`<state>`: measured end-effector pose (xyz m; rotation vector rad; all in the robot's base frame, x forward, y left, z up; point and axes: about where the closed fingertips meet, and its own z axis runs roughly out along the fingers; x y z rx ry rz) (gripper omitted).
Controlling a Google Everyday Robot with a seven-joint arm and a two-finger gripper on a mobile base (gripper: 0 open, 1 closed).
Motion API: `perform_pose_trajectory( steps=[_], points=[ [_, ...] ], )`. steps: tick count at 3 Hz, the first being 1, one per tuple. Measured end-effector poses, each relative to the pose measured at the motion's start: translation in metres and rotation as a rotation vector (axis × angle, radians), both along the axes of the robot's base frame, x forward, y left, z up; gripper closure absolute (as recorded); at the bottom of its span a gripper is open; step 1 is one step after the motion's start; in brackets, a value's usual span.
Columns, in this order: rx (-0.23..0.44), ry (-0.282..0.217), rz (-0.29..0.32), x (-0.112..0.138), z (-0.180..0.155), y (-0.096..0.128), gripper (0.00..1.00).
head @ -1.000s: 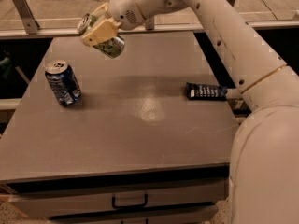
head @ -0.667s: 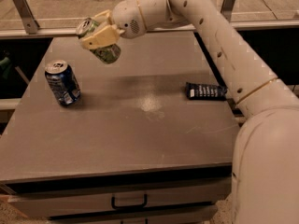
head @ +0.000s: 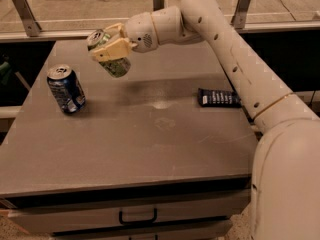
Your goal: Place green can upright
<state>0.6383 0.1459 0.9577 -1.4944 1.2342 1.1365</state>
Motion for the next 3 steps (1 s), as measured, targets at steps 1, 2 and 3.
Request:
perform_pose_trajectory(
  steps=[1, 2, 3],
  points=[
    [0.015, 0.004, 0.027, -0.007, -0.001, 0.006, 1.0],
    [0.048, -0.012, 0.062, -0.018, -0.007, 0.001, 1.0],
    [0.068, -0.042, 0.062, -0.021, -0.004, -0.018, 1.0]
  ],
)
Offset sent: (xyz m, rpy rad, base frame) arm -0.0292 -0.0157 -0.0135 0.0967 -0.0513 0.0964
